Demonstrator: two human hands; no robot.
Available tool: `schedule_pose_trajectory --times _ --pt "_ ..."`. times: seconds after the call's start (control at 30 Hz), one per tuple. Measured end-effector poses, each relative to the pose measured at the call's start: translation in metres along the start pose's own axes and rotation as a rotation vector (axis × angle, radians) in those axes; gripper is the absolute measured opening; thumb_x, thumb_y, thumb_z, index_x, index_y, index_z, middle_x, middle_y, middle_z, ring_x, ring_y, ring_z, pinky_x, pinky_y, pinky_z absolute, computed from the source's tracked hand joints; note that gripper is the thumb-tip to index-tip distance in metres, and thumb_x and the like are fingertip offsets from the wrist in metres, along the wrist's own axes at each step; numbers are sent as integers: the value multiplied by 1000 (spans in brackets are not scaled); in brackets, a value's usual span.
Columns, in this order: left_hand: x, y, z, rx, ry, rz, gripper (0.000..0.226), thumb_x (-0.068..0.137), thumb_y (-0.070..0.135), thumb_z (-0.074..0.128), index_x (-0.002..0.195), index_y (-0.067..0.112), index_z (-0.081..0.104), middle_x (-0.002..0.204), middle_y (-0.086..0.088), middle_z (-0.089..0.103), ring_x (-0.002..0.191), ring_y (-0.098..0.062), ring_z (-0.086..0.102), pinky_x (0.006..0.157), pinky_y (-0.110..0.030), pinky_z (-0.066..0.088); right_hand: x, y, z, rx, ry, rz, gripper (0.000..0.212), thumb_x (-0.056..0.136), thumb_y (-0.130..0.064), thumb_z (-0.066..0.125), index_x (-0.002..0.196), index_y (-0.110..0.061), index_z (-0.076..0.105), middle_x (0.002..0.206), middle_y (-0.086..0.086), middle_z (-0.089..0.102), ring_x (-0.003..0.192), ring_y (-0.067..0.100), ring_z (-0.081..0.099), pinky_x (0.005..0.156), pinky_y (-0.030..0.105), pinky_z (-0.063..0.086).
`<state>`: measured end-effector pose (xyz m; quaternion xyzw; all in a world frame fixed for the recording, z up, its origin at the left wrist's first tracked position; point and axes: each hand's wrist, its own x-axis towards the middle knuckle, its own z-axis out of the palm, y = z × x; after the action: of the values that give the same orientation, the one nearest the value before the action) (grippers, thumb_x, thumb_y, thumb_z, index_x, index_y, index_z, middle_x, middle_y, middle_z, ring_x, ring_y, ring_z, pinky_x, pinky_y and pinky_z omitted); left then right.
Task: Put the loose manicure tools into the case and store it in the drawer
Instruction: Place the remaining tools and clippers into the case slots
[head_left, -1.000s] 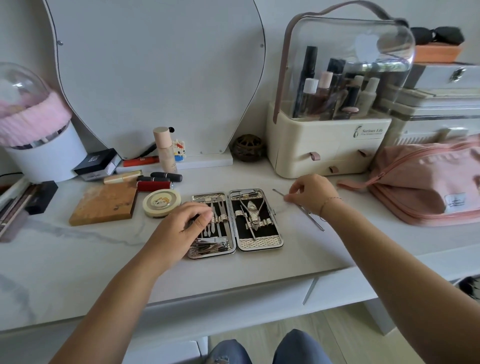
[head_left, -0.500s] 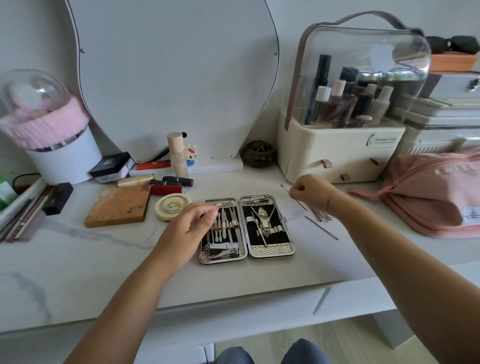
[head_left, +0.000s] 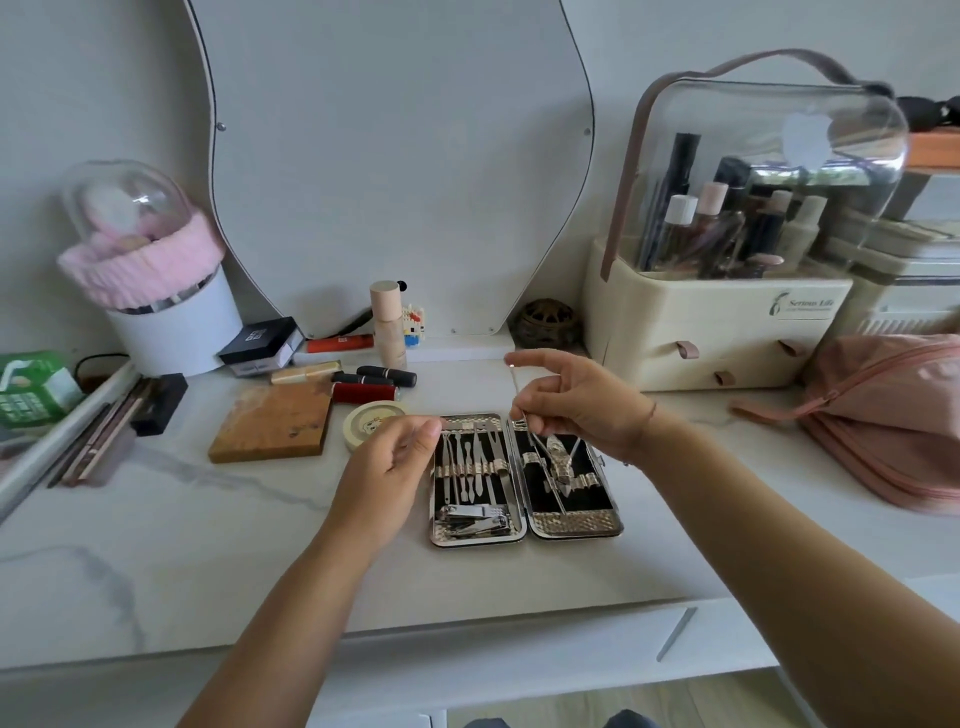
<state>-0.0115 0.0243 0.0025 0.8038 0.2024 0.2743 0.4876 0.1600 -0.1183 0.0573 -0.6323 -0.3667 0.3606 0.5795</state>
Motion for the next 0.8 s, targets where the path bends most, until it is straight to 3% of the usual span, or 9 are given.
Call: schedule_pose_trajectory --times 0.23,0.47,0.63,0.8 --pt "5 -7 -3 81 67 8 31 93 39 45 107 19 66 101 12 67 95 8 56 68 3 36 22 8 21 -166 65 -23 18 92 0 50 108 -3 57 72 13 65 52 11 64 53 21 55" --pt "6 -5 -1 135 56 58 19 92 29 52 100 20 65 94 15 64 88 7 56 68 3 35 43 22 18 -378 247 -25 12 89 -1 56 94 -2 66 71 10 66 45 2 57 45 12 43" --pt "7 -6 -1 153 52 67 20 92 30 52 100 18 66 93 11 66 88 5 57 69 1 37 52 25 17 -522 295 -39 8 85 -4 61 86 -12 60 69 14 67 47 6 57 60 30 51" --pt "7 -9 0 169 26 56 20 92 33 50 99 21 66 93 10 66 89 -1 58 74 -8 42 53 23 21 -606 208 0 7 82 -5 66 80 -11 64 63 3 64 50 7 59 55 17 51"
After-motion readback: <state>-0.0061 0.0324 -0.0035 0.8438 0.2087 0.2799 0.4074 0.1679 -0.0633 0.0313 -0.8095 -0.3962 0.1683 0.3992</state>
